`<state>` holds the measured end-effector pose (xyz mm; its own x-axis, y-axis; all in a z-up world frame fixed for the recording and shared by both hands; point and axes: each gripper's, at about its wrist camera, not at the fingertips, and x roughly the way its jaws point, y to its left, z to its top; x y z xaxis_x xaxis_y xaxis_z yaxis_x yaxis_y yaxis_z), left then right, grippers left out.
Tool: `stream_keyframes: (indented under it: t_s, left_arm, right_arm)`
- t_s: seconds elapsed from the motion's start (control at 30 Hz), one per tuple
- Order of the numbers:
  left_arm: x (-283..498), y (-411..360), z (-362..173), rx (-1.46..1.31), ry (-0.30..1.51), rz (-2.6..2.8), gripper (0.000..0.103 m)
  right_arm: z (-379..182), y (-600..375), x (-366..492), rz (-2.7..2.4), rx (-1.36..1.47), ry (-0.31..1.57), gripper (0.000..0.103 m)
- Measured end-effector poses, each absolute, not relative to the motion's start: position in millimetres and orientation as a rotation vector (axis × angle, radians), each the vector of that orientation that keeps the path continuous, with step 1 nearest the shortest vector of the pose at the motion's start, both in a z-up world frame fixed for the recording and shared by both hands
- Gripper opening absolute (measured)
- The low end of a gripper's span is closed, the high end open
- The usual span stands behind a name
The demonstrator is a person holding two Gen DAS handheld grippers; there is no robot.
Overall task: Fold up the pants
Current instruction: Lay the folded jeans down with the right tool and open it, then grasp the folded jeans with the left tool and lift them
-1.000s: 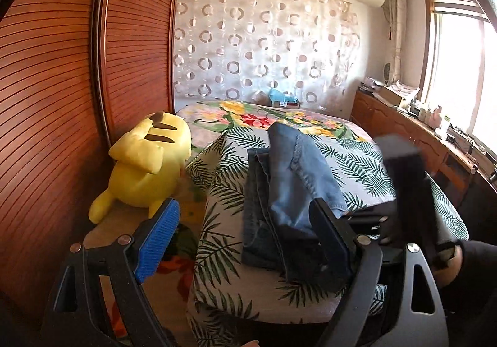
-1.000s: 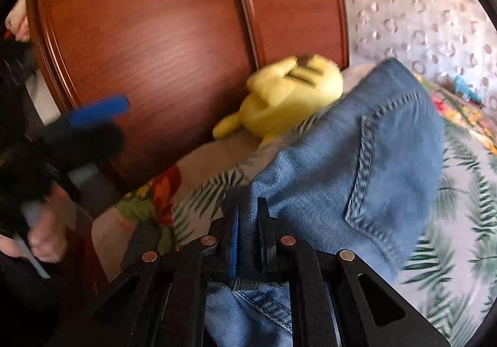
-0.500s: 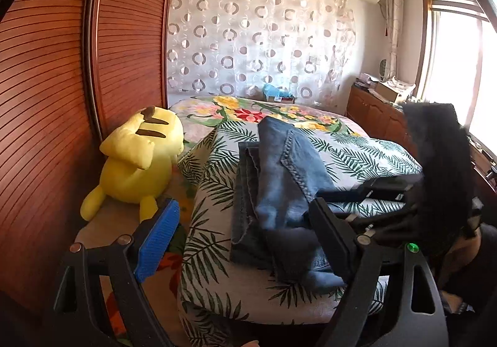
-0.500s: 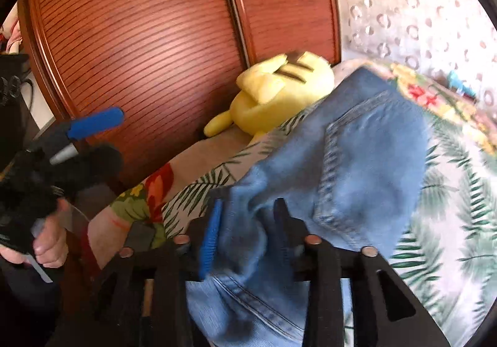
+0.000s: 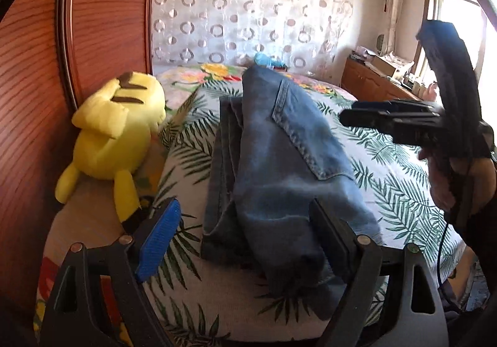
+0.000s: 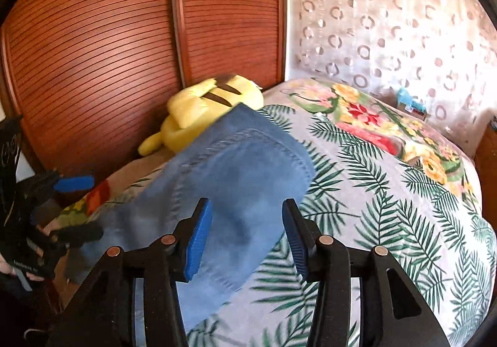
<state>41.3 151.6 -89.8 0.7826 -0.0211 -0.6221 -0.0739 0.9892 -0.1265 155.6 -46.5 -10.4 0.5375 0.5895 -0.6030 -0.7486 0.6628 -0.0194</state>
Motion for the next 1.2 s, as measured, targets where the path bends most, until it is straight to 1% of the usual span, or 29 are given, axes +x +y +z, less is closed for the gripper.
stream_keyframes:
  t_s: [0.1, 0.27, 0.47, 0.5, 0.6, 0.63, 0.67, 0.73, 0.77, 0.83, 0.87, 0.9, 0.97, 1.1, 1.17, 1.2]
  left_arm:
    - [43.7, 156.9, -99.8, -0.176, 0.687, 0.022, 0.086]
    - [46.3, 163.8, -118.0, -0.184, 0.730, 0.035, 0.086]
    - [47.7, 167.8, -125.3, -0.219, 0.733, -0.001, 0.085]
    - [48.1, 168.4, -126.2, -0.230, 0.734, -0.010, 0.084]
    - [47.6, 167.6, -128.0, -0.273, 0.733, -0.061, 0.071]
    - [46.5, 165.9, -128.1, -0.280, 0.729, -0.072, 0.069]
    - [45.8, 164.7, -128.1, -0.283, 0.727, -0.078, 0.066]
    - [44.5, 163.9, -127.6, -0.289, 0.722, -0.078, 0.064]
    - [44.1, 163.7, -127.3, -0.293, 0.721, -0.081, 0.061]
    - [44.3, 164.1, -127.0, -0.309, 0.718, -0.099, 0.054]
    - [43.8, 162.9, -126.6, -0.315, 0.715, -0.111, 0.046]
    - [43.2, 160.6, -125.7, -0.308, 0.715, -0.119, 0.043]
    - [43.6, 155.5, -122.6, -0.267, 0.715, -0.114, 0.040]
    - [42.5, 155.8, -118.7, -0.267, 0.706, -0.113, 0.030]
    - [39.2, 156.1, -114.5, -0.270, 0.688, -0.108, 0.027]
    - [38.7, 156.1, -112.6, -0.272, 0.685, -0.109, 0.026]
  right_arm:
    - [-13.6, -35.2, 169.3, 0.788, -0.290, 0.629, 0.060]
    - [-15.4, -14.2, 202.9, 0.767, -0.270, 0.675, 0.063]
    - [-25.2, 6.9, 231.5, 0.756, -0.245, 0.710, 0.074]
    - [-28.4, 9.9, 234.7, 0.754, -0.244, 0.721, 0.077]
    - [-40.2, 10.8, 246.5, 0.750, -0.222, 0.744, 0.085]
    - [-43.3, 10.4, 251.6, 0.752, -0.205, 0.752, 0.088]
    - [-46.0, 8.8, 255.5, 0.759, -0.183, 0.765, 0.089]
    - [-51.2, 6.0, 262.9, 0.779, -0.143, 0.801, 0.089]
    - [-51.9, 5.5, 265.6, 0.787, -0.131, 0.810, 0.089]
    - [-53.7, 6.6, 270.2, 0.798, -0.129, 0.818, 0.089]
    - [-54.7, 7.3, 272.6, 0.806, -0.128, 0.826, 0.089]
    - [-55.5, 7.7, 275.1, 0.812, -0.122, 0.836, 0.089]
    - [-57.7, 8.1, 281.7, 0.833, -0.099, 0.853, 0.086]
    - [-58.7, 10.5, 284.5, 0.903, -0.056, 0.877, 0.057]
    - [-56.7, 11.2, 284.8, 0.906, -0.068, 0.870, 0.047]
    - [-52.6, 9.3, 284.1, 0.917, -0.060, 0.856, 0.035]
